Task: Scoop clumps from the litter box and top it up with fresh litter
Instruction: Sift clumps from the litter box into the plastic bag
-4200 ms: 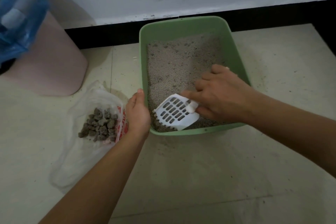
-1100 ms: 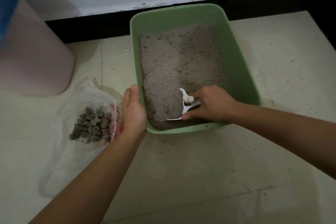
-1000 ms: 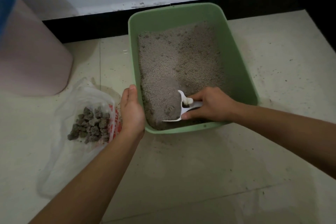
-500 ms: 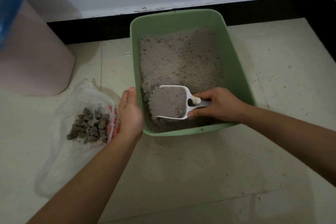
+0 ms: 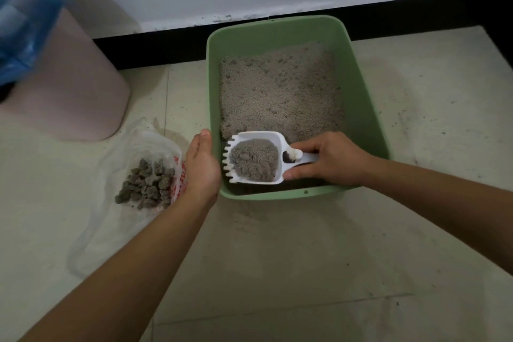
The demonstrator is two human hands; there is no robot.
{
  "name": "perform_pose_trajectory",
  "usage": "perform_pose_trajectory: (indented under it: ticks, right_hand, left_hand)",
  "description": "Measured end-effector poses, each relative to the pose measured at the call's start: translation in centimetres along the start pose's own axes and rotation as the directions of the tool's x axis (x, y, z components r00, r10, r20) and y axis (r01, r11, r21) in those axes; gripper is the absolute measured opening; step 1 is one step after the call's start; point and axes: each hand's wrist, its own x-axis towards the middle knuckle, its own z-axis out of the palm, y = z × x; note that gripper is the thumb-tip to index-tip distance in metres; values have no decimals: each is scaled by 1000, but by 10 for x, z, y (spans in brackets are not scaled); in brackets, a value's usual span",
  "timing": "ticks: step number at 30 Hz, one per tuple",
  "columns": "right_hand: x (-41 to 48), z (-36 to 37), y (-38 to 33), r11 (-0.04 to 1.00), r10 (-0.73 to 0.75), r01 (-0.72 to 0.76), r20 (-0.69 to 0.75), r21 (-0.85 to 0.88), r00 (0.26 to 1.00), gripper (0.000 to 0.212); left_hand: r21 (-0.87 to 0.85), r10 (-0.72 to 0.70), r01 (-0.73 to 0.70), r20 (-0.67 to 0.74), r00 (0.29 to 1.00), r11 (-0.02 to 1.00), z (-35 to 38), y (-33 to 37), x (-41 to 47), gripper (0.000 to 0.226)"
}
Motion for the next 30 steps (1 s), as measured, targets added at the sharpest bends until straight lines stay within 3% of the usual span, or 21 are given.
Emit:
perform_pose_trajectory:
  ticks: [13, 21, 24, 28, 30]
  right_hand:
    - [0, 0, -11, 999, 42, -42, 9, 18, 999, 51]
    - [-8, 1, -15, 995, 70, -68, 29, -75, 997, 51]
    - [-9, 2, -18, 992, 96, -95, 16, -89, 995, 52]
    - [-8, -11, -30, 990, 139, -140, -50, -31, 989, 53]
    - [-7, -21, -46, 989, 141, -137, -80, 56, 987, 51]
  left_hand:
    - [26, -2, 2, 17, 1000, 1000, -1, 5, -6, 47]
    - [-24, 1, -1, 31, 1000, 1000, -3, -1, 0, 48]
    - [-10, 3, -2, 109, 994, 1000, -6, 0, 3, 44]
    - [-44, -115, 135, 307, 945, 990, -35, 1, 24, 32]
    - [14, -16, 13, 249, 968, 1000, -57, 3, 30, 23]
